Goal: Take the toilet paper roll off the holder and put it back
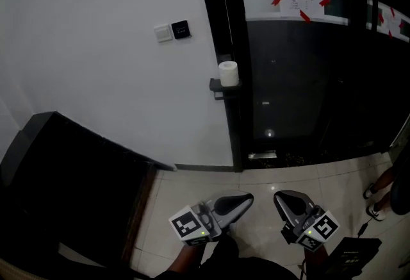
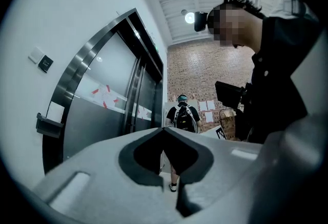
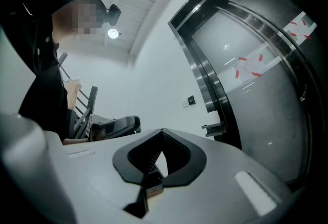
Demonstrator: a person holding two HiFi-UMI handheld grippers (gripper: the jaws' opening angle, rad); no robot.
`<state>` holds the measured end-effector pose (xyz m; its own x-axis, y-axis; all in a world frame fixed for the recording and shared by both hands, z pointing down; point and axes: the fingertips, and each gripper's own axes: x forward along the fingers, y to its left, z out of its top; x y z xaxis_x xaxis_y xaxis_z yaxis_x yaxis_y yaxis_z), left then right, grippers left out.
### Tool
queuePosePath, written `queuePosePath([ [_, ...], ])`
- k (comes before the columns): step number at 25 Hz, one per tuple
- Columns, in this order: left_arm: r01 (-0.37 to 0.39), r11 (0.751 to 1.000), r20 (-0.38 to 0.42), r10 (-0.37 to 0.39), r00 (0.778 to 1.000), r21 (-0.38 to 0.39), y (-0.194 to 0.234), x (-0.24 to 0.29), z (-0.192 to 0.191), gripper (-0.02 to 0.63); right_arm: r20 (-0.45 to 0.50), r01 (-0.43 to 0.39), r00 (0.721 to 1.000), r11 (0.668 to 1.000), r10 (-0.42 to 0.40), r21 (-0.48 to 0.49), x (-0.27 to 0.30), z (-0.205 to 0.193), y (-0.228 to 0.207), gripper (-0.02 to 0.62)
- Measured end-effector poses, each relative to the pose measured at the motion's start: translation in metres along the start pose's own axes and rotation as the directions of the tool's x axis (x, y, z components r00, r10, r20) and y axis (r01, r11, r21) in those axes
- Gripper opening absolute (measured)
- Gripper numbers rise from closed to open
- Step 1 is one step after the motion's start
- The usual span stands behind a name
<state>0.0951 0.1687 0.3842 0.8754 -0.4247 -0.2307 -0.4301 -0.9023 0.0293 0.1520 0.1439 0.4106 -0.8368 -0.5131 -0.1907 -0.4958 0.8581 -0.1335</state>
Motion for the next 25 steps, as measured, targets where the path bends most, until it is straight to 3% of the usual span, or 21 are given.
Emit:
queuePosePath([
  [14,0.053,0.998,0.077,-0.051,0.996,-0.021,0.223,-0.011,0.038,-0.002,-0.018,0.058,0.998,0.997,-0.059,-0.054,0.199,0.009,-0.109,0.002],
  [19,0.041,0.999,0.082,-0.038,0.996,-0.025,0.277,-0.016,0.042,-0.002,-0.029,0.076,0.997,0.994,-0.078,-0.082,0.24,0.001,-0.136,0.002],
  [25,0.033,0.999,0.029,-0.033,0.999,-0.002,0.3,-0.002,0.034,-0.002,-0.031,0.071,0.997,0.997,-0.072,-0.035,0.254,0.002,-0.171,0.002],
])
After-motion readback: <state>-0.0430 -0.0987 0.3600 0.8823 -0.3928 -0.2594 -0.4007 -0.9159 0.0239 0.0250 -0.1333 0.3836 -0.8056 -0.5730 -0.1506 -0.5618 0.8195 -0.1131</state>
